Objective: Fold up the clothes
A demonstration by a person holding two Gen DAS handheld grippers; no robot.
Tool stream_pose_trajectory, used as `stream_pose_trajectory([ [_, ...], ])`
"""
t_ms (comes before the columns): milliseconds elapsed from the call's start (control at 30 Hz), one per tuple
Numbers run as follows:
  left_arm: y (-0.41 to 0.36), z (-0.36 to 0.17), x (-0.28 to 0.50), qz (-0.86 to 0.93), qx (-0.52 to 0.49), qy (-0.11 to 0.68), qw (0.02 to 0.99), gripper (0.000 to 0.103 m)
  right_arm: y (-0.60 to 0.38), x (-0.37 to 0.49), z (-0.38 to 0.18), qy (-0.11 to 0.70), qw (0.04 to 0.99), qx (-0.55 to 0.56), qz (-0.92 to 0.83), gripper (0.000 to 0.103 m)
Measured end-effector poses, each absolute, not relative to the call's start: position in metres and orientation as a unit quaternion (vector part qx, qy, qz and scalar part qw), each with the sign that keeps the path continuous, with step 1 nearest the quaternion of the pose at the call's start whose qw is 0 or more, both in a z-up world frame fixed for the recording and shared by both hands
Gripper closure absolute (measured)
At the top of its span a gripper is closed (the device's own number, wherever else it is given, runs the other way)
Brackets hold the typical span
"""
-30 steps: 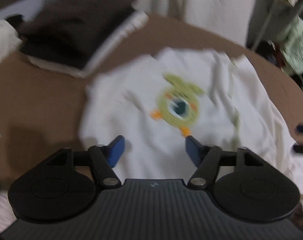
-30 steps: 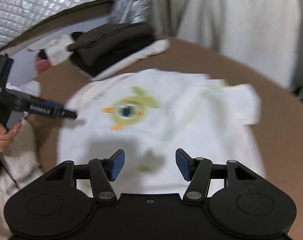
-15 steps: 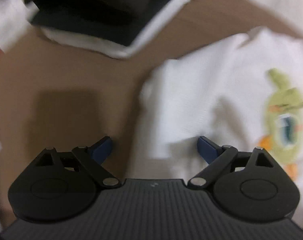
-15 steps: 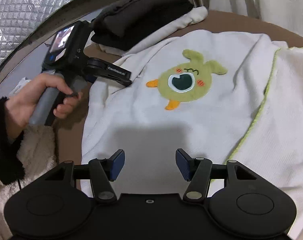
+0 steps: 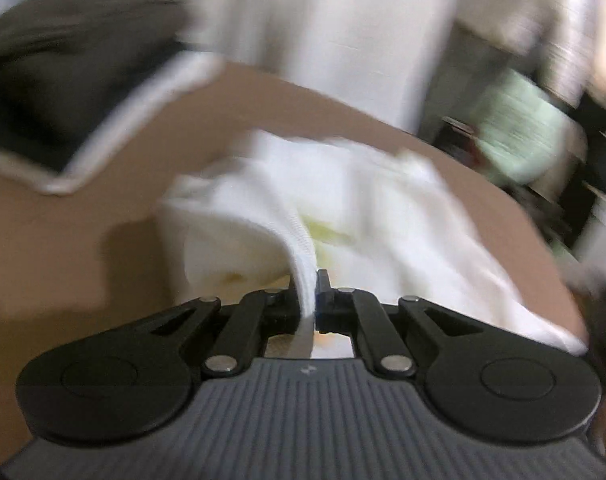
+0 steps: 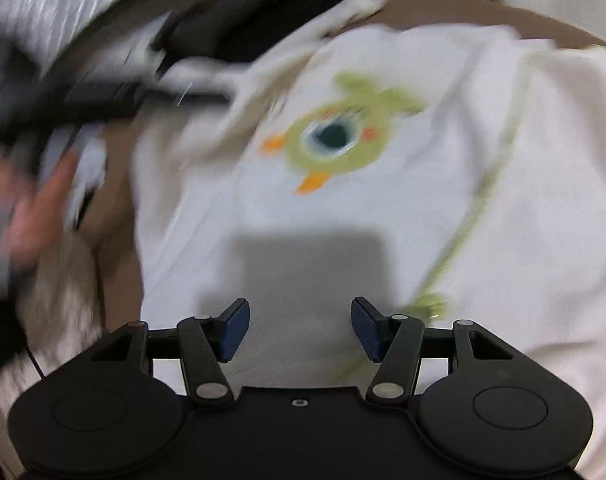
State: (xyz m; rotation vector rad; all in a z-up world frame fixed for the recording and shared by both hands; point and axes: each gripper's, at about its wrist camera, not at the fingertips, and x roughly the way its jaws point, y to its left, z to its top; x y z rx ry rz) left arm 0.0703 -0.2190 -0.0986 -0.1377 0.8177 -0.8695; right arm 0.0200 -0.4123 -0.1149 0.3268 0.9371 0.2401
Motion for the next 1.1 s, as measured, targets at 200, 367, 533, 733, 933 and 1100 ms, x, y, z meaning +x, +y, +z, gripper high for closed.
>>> stream_pose_trajectory([
  [200,-0.291,-0.142,0.012,-0.533,-0.062,0.477,0.696,0.099,-0.496,-0.009,-0.093,0.342,0.889,0.302,0.032,0.04],
  [367,-0.314,-0.182,0.009,-0.525,-0.057,0.55,0.647,0.099,-0.484,0.004,-0.104,0.354,0.89,0.28,0.066,0.04],
  [533,-0.306,-0.147,0.008,-0.566,-0.018,0.484,0.667,0.085,-0.46,0.02,-0.124,0.407,0.889,0.205,0.056,0.08],
  [733,-0.277,-0.125,0.047,-0.44,0.032,0.413,0.797,0.042,-0.483,0.013,-0.133,0.431,0.865,0.255,0.009,0.088],
  [933,-0.251,-0.155,0.121,-0.314,-0.068,0.467,0.824,0.021,-0.486,0.017,-0.139,0.439,0.856,0.271,0.01,0.086],
  [1100,-0.242,-0.206,0.147,-0.291,-0.319,0.519,0.738,0.015,-0.476,0.018,-0.136,0.441,0.859,0.254,0.044,0.079],
])
